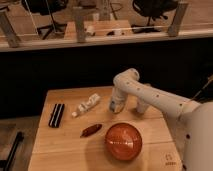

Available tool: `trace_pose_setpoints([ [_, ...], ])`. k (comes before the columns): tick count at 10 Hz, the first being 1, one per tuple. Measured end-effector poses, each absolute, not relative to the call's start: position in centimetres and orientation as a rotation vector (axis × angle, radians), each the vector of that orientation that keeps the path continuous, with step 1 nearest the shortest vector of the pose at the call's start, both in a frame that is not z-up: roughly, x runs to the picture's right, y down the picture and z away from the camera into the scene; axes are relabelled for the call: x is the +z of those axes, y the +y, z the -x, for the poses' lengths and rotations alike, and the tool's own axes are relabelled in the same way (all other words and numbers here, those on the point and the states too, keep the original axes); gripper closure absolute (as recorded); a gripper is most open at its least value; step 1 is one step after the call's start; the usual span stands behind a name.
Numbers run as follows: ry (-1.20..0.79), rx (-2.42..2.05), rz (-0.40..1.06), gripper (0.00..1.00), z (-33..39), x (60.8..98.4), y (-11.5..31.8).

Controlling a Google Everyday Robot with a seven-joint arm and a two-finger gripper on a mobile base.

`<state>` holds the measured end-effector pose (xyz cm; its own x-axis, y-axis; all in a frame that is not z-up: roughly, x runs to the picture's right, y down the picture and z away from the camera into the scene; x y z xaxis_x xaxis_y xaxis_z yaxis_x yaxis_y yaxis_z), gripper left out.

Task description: Place the white sponge in the ceramic bowl

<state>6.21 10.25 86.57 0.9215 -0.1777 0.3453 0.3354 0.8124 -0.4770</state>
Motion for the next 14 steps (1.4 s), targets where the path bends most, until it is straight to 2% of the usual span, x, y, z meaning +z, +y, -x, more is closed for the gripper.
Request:
trace_pose_setpoints([
  [6, -0.307, -0.297, 0.566, 0.96, -7.3, 82.5, 11.0],
  [14, -0.316, -0.301, 0.589, 0.96, -8.8, 78.0, 14.4],
])
